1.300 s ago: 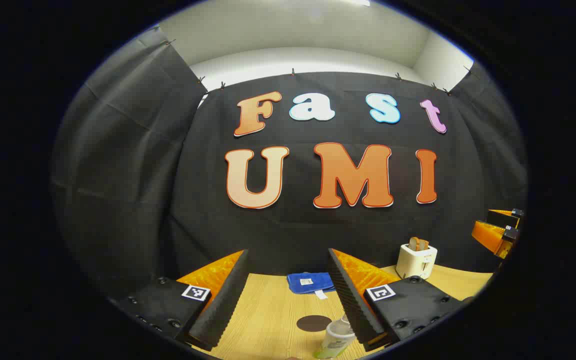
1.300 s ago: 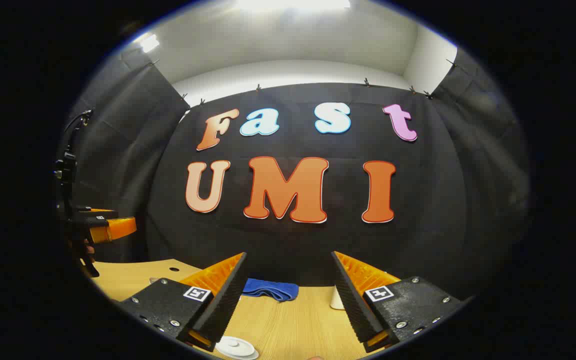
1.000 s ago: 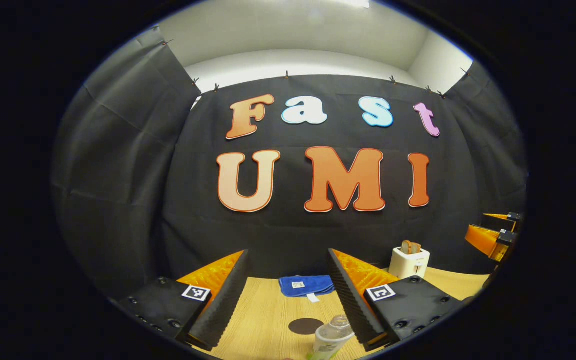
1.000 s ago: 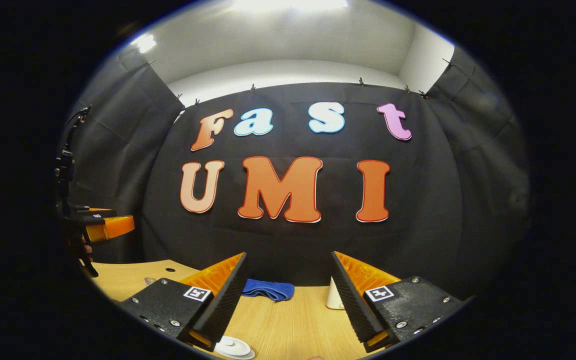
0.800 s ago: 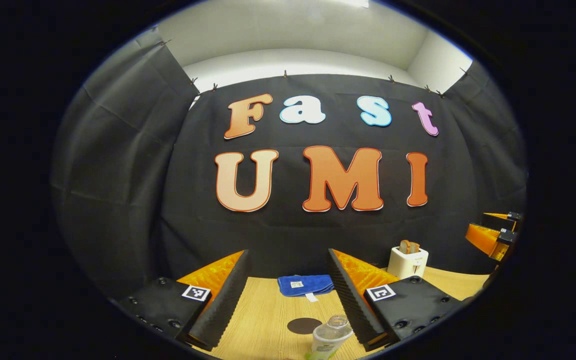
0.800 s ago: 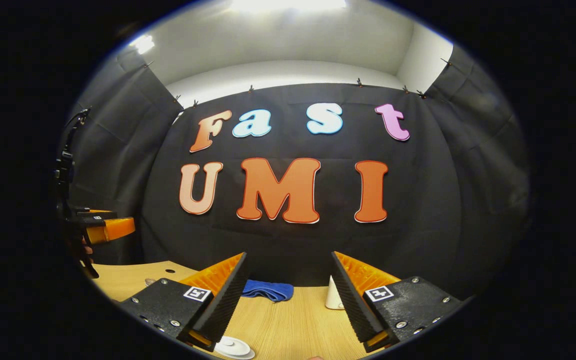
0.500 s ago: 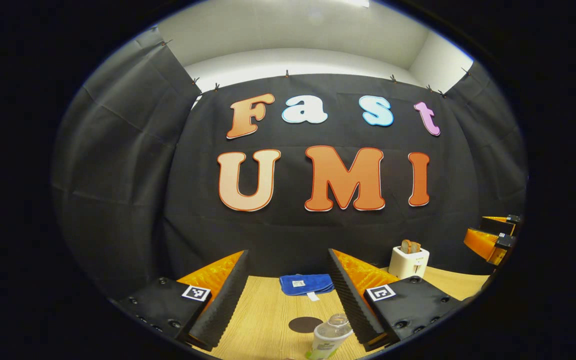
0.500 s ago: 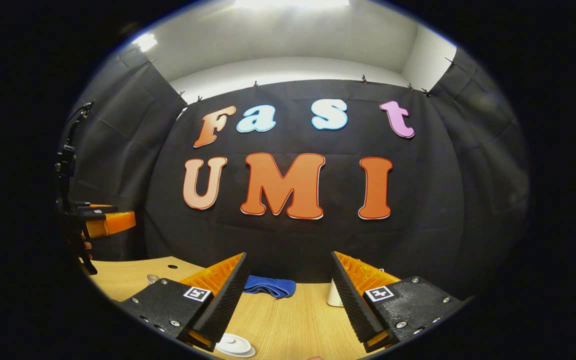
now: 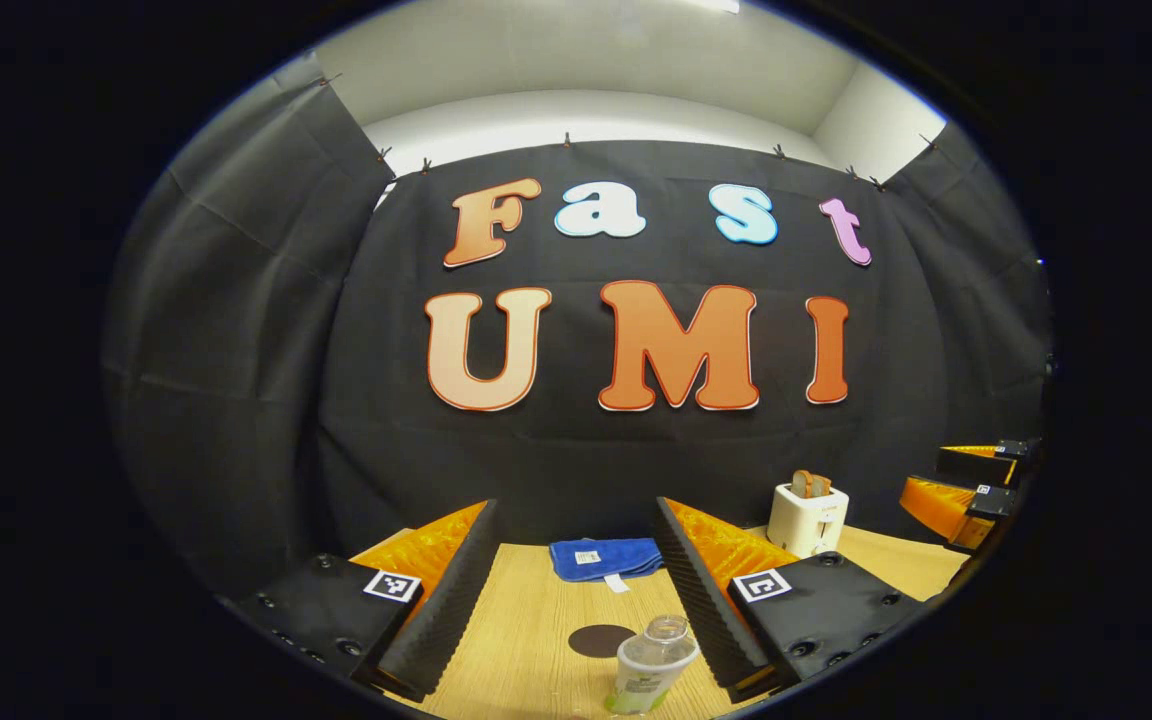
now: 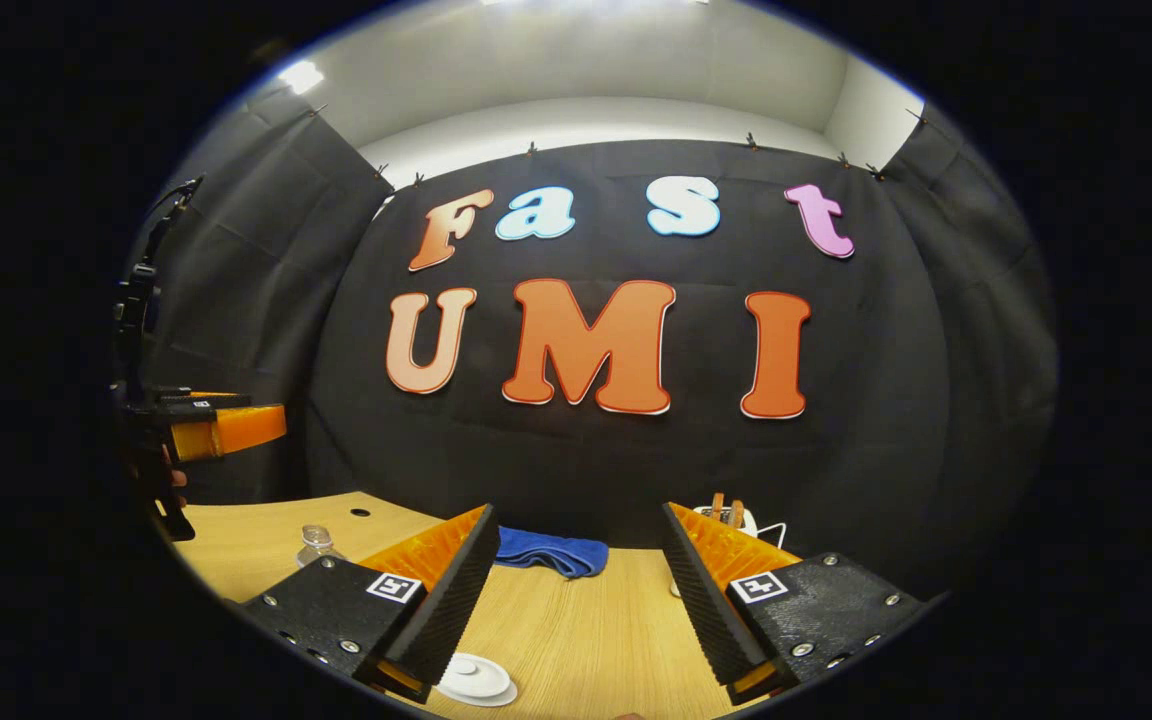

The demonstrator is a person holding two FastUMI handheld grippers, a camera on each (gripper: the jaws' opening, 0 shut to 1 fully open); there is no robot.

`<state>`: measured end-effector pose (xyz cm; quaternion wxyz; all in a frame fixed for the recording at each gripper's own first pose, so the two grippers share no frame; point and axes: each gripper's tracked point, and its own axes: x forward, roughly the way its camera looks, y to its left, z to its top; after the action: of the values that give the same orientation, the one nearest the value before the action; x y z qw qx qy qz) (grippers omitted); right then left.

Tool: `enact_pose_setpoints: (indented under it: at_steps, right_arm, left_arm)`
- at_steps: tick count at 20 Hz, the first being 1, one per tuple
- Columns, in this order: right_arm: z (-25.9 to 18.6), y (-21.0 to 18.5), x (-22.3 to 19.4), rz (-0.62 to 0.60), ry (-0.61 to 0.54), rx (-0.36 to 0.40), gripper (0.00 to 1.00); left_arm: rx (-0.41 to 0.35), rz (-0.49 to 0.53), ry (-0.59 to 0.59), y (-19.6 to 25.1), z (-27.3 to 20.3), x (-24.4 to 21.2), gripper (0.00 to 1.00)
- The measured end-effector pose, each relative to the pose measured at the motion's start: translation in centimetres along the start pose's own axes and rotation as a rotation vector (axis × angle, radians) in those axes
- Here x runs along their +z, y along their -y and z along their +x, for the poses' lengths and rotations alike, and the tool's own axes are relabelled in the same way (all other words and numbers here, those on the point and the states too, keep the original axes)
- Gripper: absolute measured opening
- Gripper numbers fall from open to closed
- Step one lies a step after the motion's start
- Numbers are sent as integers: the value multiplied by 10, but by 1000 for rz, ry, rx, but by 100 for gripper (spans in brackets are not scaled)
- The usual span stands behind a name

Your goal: Open the teacup lid with one hand, grasp the water bottle and pour water into the teacup with the other hand; after pouring, place the water bottle on the coaster and then close the teacup lid.

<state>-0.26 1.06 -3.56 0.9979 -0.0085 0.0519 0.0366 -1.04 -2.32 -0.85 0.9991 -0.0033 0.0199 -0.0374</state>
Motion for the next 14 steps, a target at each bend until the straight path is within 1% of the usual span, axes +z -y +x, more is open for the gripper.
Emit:
enact_pose_setpoints:
  at_steps: [3,9,14]
  right_arm:
    - [1,-12,-18,24,-40,44,96]
    - [0,-30,-60,36,-125,109,96]
    - [-6,-57,-97,42,-200,198,96]
  left_arm:
    - [-17,14,-7,5,-3,-8,98]
    - [-77,23,-28,24,-15,-33,97]
    - [-110,28,-44,34,-26,-55,97]
